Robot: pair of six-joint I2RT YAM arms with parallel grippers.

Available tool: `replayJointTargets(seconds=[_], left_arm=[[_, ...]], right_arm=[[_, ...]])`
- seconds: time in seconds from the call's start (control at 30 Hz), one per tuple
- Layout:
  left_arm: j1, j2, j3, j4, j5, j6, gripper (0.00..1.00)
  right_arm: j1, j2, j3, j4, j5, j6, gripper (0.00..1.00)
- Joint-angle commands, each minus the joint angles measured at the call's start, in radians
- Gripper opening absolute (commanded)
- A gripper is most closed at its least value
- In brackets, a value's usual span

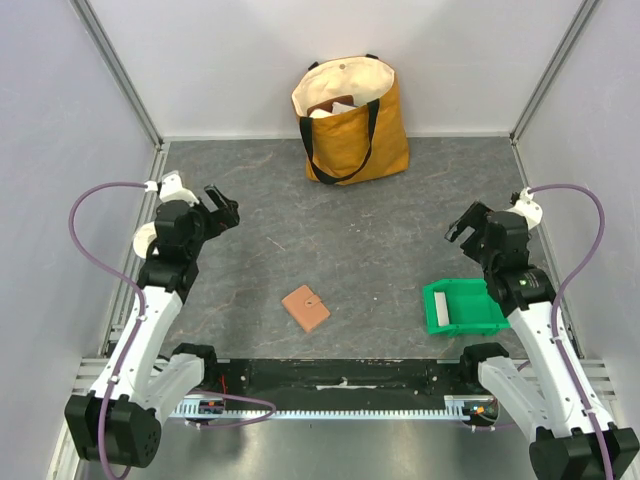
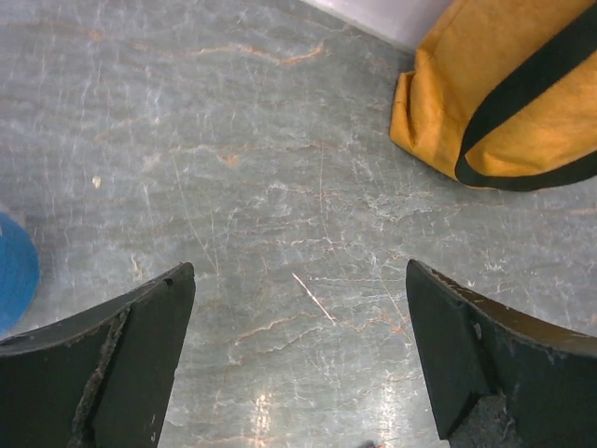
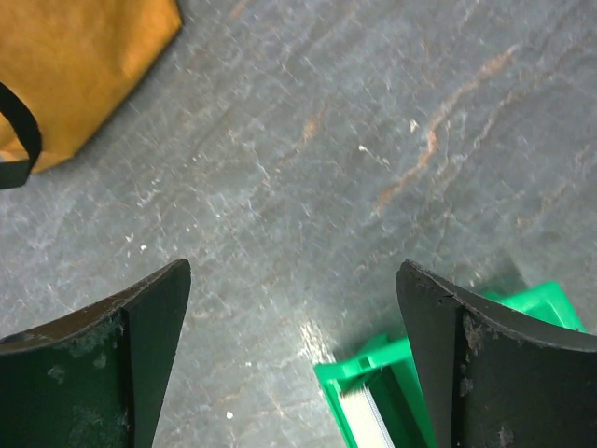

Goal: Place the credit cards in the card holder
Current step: Move the storage box to the center of the board.

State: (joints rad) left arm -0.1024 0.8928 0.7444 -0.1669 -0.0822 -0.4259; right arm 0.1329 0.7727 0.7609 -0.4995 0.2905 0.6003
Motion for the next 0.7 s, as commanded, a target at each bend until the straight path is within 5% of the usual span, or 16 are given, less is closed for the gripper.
replayJointTargets(seconds=[0.0, 0.17, 0.67], left_arm=[[0.003, 0.008, 0.003, -0.124, -0.059, -0.197, 0.99], [0.004, 0.047, 0.048, -0.273, 0.05, -0.174, 0.99], [0.004, 0.052, 0.053, -0.204, 0.39, 0.004, 0.99]], right_arm=[[-0.003, 0.023, 0.098, -0.186, 0.005, 0.044, 0.98], [-0.004, 0.028, 0.11, -0.275, -0.031, 0.07, 0.98], [-0.003, 0.037, 0.199, -0.548, -0.033, 0.156, 0.98]])
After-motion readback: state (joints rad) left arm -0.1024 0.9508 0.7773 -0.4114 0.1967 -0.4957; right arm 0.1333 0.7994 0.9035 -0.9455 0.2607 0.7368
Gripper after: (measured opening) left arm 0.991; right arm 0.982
